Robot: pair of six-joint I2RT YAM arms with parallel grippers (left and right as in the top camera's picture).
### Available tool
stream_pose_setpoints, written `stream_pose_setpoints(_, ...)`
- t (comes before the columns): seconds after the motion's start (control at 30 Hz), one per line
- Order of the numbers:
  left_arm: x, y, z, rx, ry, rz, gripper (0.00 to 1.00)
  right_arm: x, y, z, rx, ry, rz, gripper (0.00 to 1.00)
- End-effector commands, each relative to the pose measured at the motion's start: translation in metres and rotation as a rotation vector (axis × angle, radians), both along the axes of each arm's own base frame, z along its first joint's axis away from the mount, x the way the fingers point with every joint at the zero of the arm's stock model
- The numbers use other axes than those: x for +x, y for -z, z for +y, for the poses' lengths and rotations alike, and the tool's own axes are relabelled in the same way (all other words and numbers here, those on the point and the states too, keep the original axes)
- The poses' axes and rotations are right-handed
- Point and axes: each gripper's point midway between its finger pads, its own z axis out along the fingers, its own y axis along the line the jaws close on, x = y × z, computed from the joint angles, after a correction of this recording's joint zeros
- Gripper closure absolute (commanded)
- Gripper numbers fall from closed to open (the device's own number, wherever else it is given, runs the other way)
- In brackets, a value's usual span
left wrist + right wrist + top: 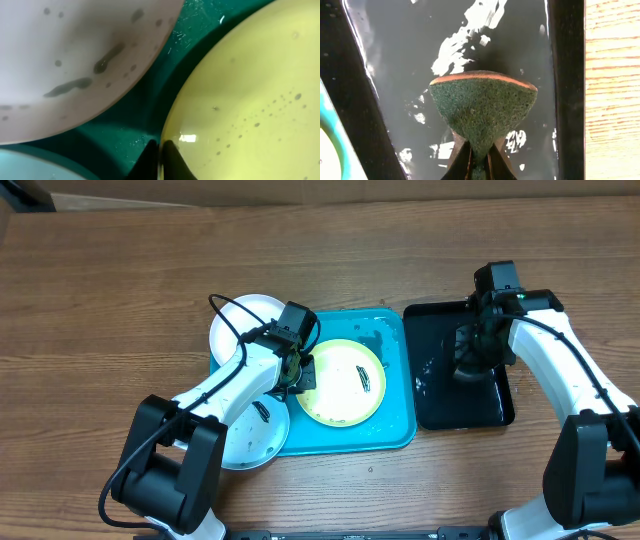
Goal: Clean dirty plates on tray and stack at the side
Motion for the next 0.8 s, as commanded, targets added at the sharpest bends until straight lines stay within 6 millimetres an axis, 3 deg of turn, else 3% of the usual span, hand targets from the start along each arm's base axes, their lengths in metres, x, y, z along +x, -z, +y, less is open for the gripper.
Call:
stream_pose_setpoints(0.0, -0.005, 0.006, 0.000, 0.007, 0.001, 0.020, 0.96, 0.001, -0.008, 0.002, 0.011, -0.007, -0.028, 0.96)
stream_pose_setpoints(0.17, -0.005, 0.006, 0.000, 0.007, 0.001, 0.019, 0.95, 0.002, -0.010, 0.005, 0.022, -0.015, -0.032, 0.96)
stream_pose_setpoints(0.33, -0.004, 0.006, -0.001, 0.006, 0.001, 0.017, 0.83, -0.001, -0.009, 0.012, 0.014, -0.061, -0.021, 0.96)
stream_pose_setpoints(0.53, -0.004, 0.006, -0.003, -0.007, 0.003, 0.018, 0.81, -0.003, -0.009, 0.017, 0.012, -0.077, -0.016, 0.96)
stream_pose_setpoints(0.67, -0.004, 0.006, -0.004, -0.014, 0.004, 0.017, 0.83, -0.001, -0.009, 0.015, -0.001, -0.078, -0.023, 0.96)
stream_pose_setpoints(0.77, -0.004, 0.006, -0.004, -0.014, 0.004, 0.017, 0.90, -0.001, -0.009, 0.016, 0.000, -0.078, -0.025, 0.96)
